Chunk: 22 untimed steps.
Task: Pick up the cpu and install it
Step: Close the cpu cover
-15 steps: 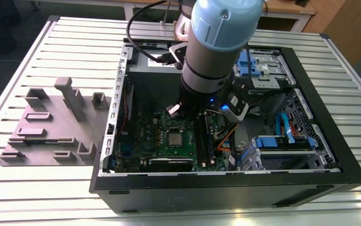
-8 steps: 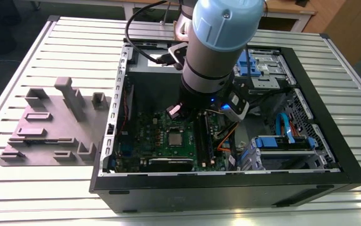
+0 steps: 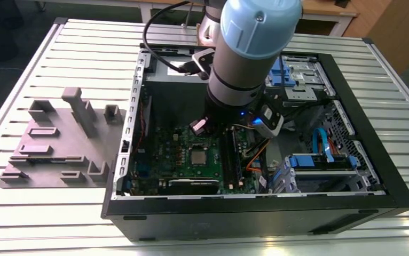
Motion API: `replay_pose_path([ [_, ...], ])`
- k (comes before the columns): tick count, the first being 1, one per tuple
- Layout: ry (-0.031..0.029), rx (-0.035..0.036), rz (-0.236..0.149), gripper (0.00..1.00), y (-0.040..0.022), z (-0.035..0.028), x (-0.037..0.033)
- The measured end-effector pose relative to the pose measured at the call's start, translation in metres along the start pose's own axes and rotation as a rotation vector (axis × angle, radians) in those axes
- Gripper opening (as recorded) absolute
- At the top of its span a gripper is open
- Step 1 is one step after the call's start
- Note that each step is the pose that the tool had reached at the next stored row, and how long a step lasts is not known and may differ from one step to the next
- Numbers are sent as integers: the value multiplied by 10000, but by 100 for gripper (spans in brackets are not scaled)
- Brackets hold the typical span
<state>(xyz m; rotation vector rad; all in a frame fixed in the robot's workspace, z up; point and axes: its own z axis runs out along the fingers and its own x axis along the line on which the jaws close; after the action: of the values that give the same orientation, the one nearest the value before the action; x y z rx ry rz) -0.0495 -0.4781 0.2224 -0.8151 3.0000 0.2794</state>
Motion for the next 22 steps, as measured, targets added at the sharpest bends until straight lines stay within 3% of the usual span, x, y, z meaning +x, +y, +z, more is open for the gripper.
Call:
replay_pose_path([
  [7,13,-5,-73,10,-21,-1,-22],
  [10,17,-7,-97,10,24,21,-50],
  [13,18,-8,-112,10,73,60,-80],
  [22,18,-8,-113,10,138,192,-122],
])
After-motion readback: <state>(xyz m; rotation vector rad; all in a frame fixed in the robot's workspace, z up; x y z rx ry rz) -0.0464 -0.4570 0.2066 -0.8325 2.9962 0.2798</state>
